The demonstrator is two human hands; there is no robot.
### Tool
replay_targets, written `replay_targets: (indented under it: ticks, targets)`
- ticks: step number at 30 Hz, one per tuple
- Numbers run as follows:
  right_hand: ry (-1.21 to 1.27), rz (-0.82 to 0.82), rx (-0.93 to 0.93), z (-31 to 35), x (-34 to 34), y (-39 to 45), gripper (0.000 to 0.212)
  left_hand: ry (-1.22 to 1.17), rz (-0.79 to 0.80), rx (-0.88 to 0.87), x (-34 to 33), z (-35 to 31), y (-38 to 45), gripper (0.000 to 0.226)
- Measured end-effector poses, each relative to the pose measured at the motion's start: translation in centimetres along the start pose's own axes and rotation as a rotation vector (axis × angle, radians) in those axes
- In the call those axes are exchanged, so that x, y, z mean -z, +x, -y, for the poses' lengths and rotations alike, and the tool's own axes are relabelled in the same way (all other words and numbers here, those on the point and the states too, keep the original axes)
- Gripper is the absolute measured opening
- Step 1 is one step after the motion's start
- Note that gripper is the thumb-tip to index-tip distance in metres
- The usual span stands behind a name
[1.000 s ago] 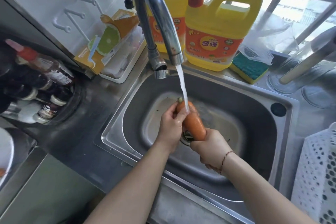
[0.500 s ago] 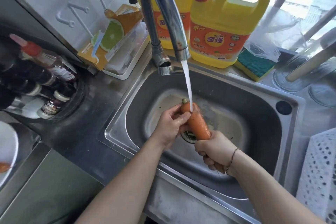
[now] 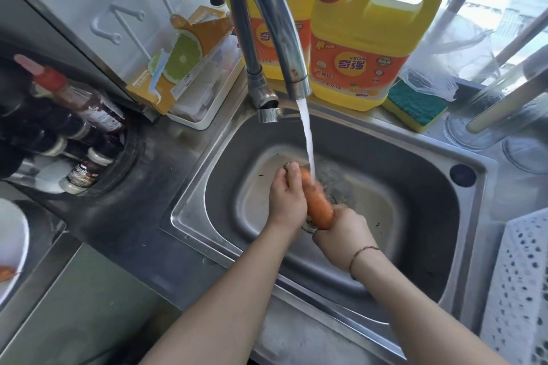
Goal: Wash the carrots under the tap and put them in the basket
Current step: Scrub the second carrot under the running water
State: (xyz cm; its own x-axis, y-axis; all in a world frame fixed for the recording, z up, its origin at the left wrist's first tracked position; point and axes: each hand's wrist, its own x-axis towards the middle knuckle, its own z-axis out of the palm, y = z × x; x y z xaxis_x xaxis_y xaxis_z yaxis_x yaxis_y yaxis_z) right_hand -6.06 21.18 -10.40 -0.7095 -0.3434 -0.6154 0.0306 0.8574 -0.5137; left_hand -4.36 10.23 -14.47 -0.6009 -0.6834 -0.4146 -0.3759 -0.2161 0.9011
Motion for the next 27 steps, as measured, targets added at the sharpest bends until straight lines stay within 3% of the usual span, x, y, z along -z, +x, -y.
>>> replay_targets:
  ticks: [4, 7, 9, 11, 15, 17, 19, 23, 24, 25, 27]
  targets:
    - [0.119, 0.062, -0.026, -0.9, 0.7, 0.4, 0.017, -0.267, 0.433, 0.064, 1.8, 1.3, 0.5, 0.017]
    - [0.054, -0.002, 0.001, -0.8, 0.6, 0.6, 0.012, -0.278, 0.578, 0.080, 2.6, 0.9, 0.9, 0.037]
    - [-0.001, -0.067, 0.015, -0.5, 0.6, 0.6, 0.010, -0.150, 0.547, 0.037, 2.8, 0.9, 1.2, 0.071]
    - [-0.050, -0.101, 0.013, -0.2, 0.6, 0.5, 0.008, -0.020, 0.411, -0.004, 2.3, 0.7, 0.6, 0.082]
    - [-0.089, -0.095, 0.004, 0.5, -0.3, 0.3, 0.010, 0.189, -0.021, -0.106, 0.3, -0.5, -0.4, 0.053]
    - [-0.070, -0.057, 0.002, 0.4, -0.6, 0.3, 0.011, 0.222, -0.142, -0.066, -0.2, -0.7, -0.2, 0.036]
    - [-0.037, -0.026, -0.005, 0.2, -0.5, 0.5, 0.012, 0.135, -0.045, -0.013, 0.1, -0.1, 0.5, 0.032]
    - [-0.023, -0.044, -0.008, -0.2, 0.2, 0.9, 0.010, -0.190, 0.512, 0.066, 2.4, 1.1, 1.4, 0.051]
    - [-0.022, -0.056, -0.008, -0.2, 0.1, 0.9, 0.010, -0.209, 0.572, 0.083, 2.6, 1.0, 1.3, 0.059]
    - [-0.020, -0.076, -0.010, -0.1, 0.0, 0.9, 0.010, -0.185, 0.557, 0.068, 2.5, 0.8, 1.2, 0.062]
    - [-0.023, -0.110, -0.019, 0.1, -0.5, 0.8, 0.012, -0.015, 0.330, -0.016, 1.4, 0.1, 0.7, 0.054]
